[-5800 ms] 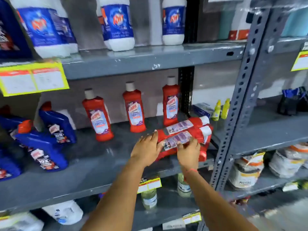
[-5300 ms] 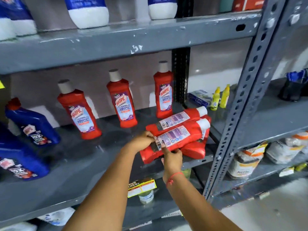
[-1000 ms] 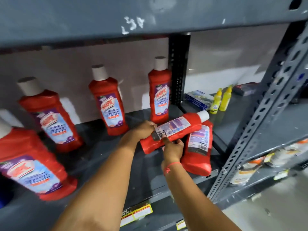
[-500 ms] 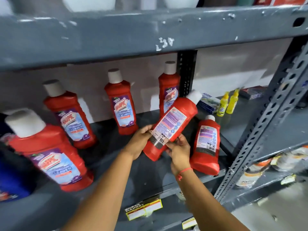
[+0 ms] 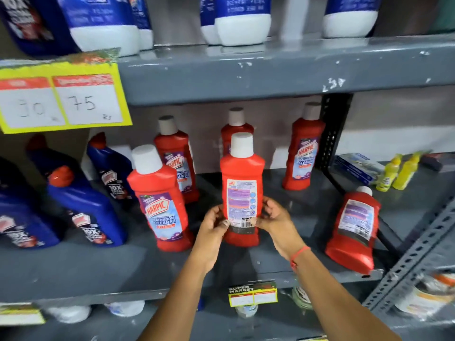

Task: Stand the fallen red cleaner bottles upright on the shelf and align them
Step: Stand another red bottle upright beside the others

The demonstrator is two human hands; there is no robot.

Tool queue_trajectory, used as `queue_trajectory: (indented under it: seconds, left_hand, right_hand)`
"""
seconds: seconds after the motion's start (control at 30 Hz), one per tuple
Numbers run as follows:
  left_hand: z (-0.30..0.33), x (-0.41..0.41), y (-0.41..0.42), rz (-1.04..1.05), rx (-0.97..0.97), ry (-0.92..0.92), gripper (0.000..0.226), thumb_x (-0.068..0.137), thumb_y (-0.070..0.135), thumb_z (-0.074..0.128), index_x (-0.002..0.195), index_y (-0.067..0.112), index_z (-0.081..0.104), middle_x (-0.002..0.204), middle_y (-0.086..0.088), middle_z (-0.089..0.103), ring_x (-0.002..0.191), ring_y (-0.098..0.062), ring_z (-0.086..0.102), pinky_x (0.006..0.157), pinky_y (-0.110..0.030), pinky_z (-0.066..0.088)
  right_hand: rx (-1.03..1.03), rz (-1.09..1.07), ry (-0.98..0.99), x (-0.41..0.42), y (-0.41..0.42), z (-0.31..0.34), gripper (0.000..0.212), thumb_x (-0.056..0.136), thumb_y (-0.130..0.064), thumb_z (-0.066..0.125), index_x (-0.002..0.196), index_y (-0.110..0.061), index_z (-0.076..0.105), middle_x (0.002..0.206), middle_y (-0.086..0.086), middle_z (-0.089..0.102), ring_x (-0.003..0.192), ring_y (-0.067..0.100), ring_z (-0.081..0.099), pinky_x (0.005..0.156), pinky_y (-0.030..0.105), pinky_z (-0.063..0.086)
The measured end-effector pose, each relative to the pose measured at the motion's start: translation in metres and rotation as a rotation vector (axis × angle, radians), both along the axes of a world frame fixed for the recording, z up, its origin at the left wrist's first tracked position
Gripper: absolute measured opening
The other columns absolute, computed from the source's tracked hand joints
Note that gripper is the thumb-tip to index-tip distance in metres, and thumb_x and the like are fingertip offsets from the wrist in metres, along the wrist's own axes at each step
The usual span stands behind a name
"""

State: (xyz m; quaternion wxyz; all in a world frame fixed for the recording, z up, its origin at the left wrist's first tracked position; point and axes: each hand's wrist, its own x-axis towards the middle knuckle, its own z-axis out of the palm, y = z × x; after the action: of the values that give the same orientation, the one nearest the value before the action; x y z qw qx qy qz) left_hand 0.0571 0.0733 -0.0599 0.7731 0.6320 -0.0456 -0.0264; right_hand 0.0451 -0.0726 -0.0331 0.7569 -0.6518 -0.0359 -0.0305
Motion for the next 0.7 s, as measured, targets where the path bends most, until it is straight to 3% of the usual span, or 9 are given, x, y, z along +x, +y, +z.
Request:
queue_trajectory:
  seconds: [0.13, 0.3, 0.47, 0.6, 0.7]
  left_hand:
    - [-0.006, -0.006, -0.003, 0.013, 0.071, -0.032, 0.038, 0.087, -0.005, 0.043, 0.097, 0.031, 0.048, 0.103, 0.009, 0.059, 0.092, 0.001, 0.054, 0.079, -0.015, 0.046]
    - [-0.007, -0.003, -0.005, 0.024, 0.105, -0.065, 0.037, 0.086, -0.002, 0.047, 0.096, 0.034, 0.047, 0.103, 0.010, 0.058, 0.084, 0.013, 0.057, 0.073, -0.004, 0.046]
    - [-0.005, 0.001, -0.006, 0.024, 0.112, -0.056, 0.038, 0.086, 0.000, 0.048, 0.096, 0.037, 0.047, 0.102, 0.014, 0.057, 0.092, 0.006, 0.055, 0.074, -0.011, 0.047]
    - [-0.005, 0.002, -0.006, 0.033, 0.116, -0.047, 0.033, 0.085, 0.001, 0.051, 0.095, 0.033, 0.048, 0.100, 0.008, 0.060, 0.093, -0.001, 0.055, 0.076, -0.015, 0.047]
    - [-0.006, 0.001, -0.006, 0.058, 0.129, -0.041, 0.030, 0.084, 0.000, 0.052, 0.106, 0.021, 0.048, 0.105, -0.002, 0.059, 0.096, -0.010, 0.056, 0.083, -0.022, 0.045]
  right_hand:
    - [-0.046, 0.065, 0.001, 0.004, -0.009, 0.001, 0.050, 0.073, 0.019, 0.055, 0.100, -0.023, 0.056, 0.105, 0.002, 0.063, 0.092, 0.007, 0.060, 0.078, 0.014, 0.054]
    - [-0.104, 0.064, -0.004, 0.006, -0.013, -0.004, 0.049, 0.076, 0.015, 0.056, 0.100, -0.028, 0.056, 0.104, -0.002, 0.064, 0.095, 0.006, 0.061, 0.083, 0.016, 0.052]
    - [-0.101, 0.051, -0.001, 0.007, -0.014, -0.006, 0.046, 0.076, 0.010, 0.059, 0.107, -0.024, 0.054, 0.103, -0.005, 0.065, 0.095, 0.006, 0.061, 0.079, 0.014, 0.053]
    - [-0.202, -0.246, 0.037, -0.001, -0.001, -0.018, 0.042, 0.071, 0.004, 0.068, 0.101, -0.017, 0.049, 0.094, 0.002, 0.061, 0.081, 0.008, 0.057, 0.063, 0.010, 0.050]
    - [-0.294, -0.460, 0.026, -0.015, 0.019, -0.034, 0.040, 0.069, 0.005, 0.069, 0.098, -0.013, 0.048, 0.104, 0.015, 0.062, 0.084, 0.016, 0.059, 0.073, 0.014, 0.048]
